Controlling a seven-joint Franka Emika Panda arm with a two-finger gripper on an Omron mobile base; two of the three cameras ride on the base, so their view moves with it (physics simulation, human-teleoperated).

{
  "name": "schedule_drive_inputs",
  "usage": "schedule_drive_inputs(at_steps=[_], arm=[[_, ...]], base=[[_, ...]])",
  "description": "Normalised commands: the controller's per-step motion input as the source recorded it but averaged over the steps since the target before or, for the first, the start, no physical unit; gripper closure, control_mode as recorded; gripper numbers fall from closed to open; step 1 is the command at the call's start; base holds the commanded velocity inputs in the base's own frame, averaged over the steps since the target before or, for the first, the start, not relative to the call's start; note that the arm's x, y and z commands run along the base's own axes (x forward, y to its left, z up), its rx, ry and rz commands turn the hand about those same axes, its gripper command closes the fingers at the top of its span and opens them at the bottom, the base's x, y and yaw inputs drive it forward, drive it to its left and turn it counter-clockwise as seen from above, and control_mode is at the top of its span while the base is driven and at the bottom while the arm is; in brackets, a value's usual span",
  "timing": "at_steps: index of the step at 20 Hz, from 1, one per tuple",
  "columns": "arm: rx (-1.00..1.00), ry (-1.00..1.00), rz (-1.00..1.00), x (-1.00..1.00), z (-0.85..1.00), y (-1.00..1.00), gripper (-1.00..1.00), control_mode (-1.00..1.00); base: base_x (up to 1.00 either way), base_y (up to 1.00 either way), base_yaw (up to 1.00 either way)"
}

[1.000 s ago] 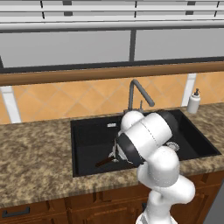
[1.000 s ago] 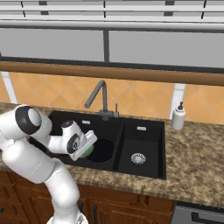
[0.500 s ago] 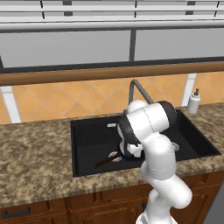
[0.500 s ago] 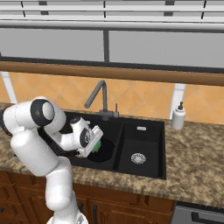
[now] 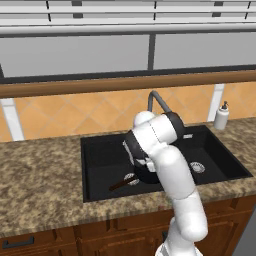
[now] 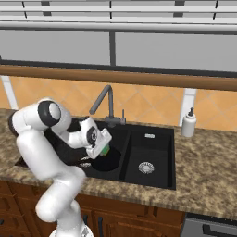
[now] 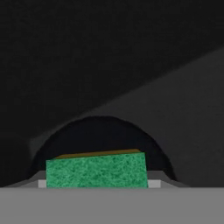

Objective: Pick the pan and sponge and place them into the sink. Then turn on the water.

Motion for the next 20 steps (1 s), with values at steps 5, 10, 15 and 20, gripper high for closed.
schedule_drive_inputs(at_steps=[5, 10, 15, 20], arm=[[-0.03, 0.0, -0.24, 0.0, -0.58, 0.16, 1.0, -1.0], [0.0, 0.0, -0.21, 0.04, -0.38, 0.03, 1.0, -1.0], [0.0, -0.01, -0.14, 0.0, -0.12, 0.0, -1.0, -1.0], [0.0, -0.08, -0.06, 0.0, 0.1, 0.16, -1.0, -1.0]], base=[[0.0, 0.0, 0.0], [0.0, 0.0, 0.0], [0.0, 0.0, 0.0], [0.0, 0.0, 0.0]])
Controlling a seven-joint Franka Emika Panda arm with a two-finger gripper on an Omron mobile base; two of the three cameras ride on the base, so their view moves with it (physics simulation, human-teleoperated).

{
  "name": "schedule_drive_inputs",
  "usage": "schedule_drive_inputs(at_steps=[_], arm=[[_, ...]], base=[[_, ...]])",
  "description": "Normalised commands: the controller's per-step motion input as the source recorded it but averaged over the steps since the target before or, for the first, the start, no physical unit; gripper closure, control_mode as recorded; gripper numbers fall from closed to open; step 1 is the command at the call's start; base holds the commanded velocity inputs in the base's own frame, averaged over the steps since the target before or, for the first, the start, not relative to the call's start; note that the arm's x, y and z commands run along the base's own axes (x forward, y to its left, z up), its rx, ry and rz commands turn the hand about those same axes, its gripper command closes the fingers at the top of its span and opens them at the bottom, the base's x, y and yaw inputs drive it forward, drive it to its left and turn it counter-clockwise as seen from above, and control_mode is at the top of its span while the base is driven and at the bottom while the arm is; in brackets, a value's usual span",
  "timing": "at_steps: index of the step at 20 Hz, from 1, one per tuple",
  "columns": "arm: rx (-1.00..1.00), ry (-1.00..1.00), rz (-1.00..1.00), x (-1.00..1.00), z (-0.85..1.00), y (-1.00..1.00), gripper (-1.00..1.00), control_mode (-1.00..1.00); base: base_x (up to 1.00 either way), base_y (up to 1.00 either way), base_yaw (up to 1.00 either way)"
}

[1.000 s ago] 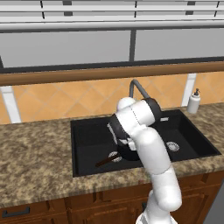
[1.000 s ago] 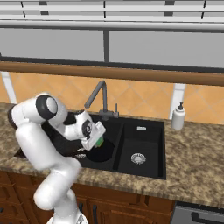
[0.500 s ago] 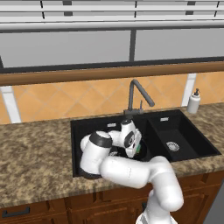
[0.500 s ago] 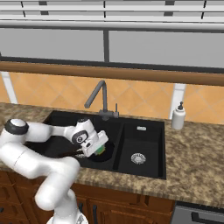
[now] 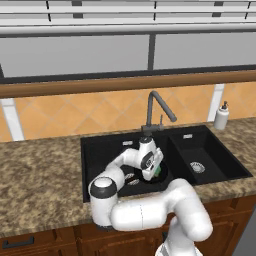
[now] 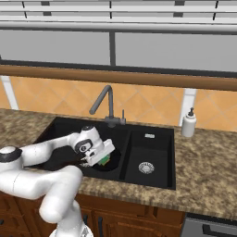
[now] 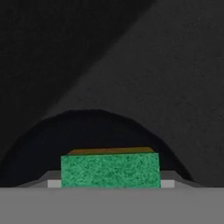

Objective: Pick the pan and sponge and place them into the sink. Then turn on the water.

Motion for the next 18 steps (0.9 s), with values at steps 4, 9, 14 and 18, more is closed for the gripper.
schedule_drive_inputs(at_steps=[4, 9, 14, 18], arm=[[0.0, -0.09, -0.04, 0.0, 0.3, 0.42, -1.0, -1.0], [-0.02, -0.21, -0.02, -0.12, 0.46, 0.52, -1.0, -1.0], [0.0, -0.43, 0.0, -0.66, 0.86, 0.49, -1.0, -1.0], [0.0, -0.37, 0.09, -0.66, 0.79, 0.33, -1.0, -1.0]], base=[[0.0, 0.0, 0.0], [0.0, 0.0, 0.0], [0.0, 0.0, 0.0], [0.0, 0.0, 0.0]])
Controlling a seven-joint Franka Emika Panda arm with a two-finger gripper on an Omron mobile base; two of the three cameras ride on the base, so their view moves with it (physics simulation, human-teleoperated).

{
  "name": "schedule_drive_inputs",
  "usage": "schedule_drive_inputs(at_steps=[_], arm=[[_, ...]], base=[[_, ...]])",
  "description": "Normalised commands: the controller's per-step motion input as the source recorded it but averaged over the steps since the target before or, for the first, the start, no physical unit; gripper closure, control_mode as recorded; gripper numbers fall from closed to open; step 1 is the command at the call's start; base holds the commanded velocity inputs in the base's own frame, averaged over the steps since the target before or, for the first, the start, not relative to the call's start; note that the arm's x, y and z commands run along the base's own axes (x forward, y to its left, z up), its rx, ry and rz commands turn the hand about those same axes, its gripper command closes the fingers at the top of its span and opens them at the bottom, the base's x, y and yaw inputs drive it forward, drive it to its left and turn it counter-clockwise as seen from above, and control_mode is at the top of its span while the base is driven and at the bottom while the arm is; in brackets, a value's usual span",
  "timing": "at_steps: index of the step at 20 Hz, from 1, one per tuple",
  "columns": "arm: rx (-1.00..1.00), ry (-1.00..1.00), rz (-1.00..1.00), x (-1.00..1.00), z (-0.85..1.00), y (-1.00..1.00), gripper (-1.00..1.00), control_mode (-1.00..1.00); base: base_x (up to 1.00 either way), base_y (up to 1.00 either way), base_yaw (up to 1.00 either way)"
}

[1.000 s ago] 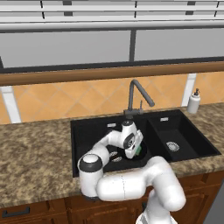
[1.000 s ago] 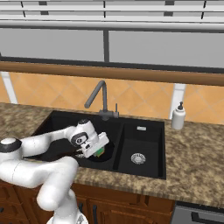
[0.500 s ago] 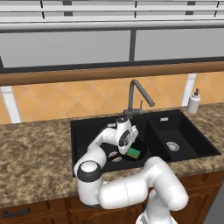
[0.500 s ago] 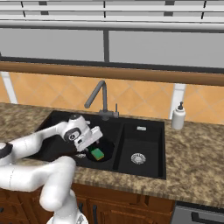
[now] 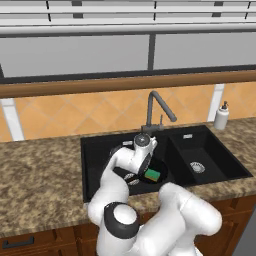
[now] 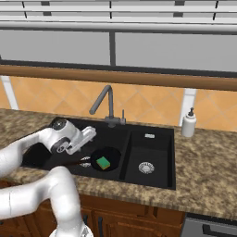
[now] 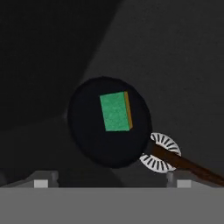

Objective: Pick the pan and sponge and place them into the sink. Then turn on the water.

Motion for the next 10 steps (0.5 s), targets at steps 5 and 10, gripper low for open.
schedule_drive_inputs(at_steps=[5, 10], arm=[[0.03, -0.39, 0.11, -0.56, 0.83, 0.15, -1.0, -1.0], [0.01, -0.03, -0.01, -0.23, 1.0, 0.02, -1.0, -1.0]], base=[[0.0, 0.0, 0.0], [0.0, 0.0, 0.0]])
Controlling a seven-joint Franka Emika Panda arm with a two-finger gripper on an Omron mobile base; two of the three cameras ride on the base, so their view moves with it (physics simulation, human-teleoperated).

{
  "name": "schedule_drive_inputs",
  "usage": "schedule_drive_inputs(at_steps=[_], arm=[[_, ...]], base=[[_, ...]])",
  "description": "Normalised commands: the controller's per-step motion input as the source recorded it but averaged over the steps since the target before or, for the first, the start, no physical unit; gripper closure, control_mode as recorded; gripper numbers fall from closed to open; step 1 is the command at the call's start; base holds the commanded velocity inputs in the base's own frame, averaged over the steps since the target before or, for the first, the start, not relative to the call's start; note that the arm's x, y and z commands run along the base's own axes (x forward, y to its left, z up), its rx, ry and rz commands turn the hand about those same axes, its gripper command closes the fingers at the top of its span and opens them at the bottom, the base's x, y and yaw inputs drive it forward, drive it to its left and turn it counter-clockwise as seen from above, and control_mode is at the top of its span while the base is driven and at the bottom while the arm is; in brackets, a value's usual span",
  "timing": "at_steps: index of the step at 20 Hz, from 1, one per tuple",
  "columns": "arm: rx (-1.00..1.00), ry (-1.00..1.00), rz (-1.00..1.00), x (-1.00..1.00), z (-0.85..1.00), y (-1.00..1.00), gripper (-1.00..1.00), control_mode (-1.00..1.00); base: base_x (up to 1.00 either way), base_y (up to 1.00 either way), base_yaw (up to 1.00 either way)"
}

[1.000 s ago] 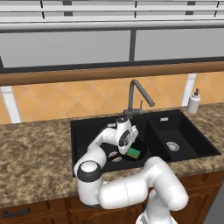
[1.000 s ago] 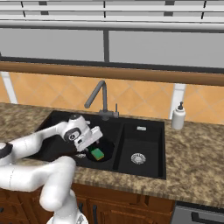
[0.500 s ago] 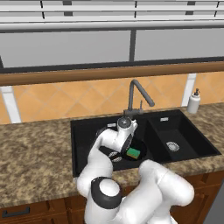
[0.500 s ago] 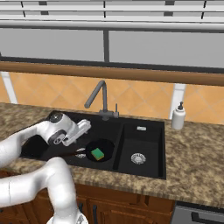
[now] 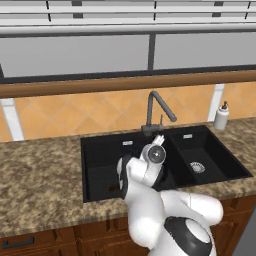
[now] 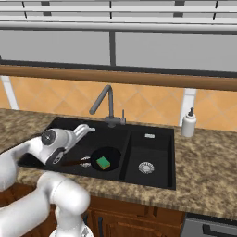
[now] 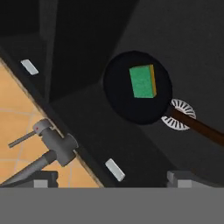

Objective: Pick the pan and sponge and place them into the sink. Then turn on the water.

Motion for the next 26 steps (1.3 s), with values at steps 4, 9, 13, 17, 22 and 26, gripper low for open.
schedule_drive_inputs(at_steps=[4, 9, 13, 17, 22, 26], arm=[[0.05, 0.1, 0.05, -0.21, 1.0, 0.0, -1.0, -1.0], [0.03, 0.16, 0.12, -0.27, 1.0, 0.0, -1.0, -1.0], [0.02, 0.12, 0.09, -0.38, 0.93, 0.0, -1.0, -1.0], [0.0, -0.09, 0.02, -0.62, 0.45, -0.03, -1.0, -1.0], [0.08, -0.28, 0.0, -0.73, 0.08, -0.23, -1.0, -1.0], [0.2, -0.11, 0.0, -0.38, 0.03, -0.48, -1.0, -1.0]], base=[[0.0, 0.0, 0.0], [0.0, 0.0, 0.0], [0.0, 0.0, 0.0], [0.0, 0.0, 0.0], [0.0, 0.0, 0.0], [0.0, 0.0, 0.0]])
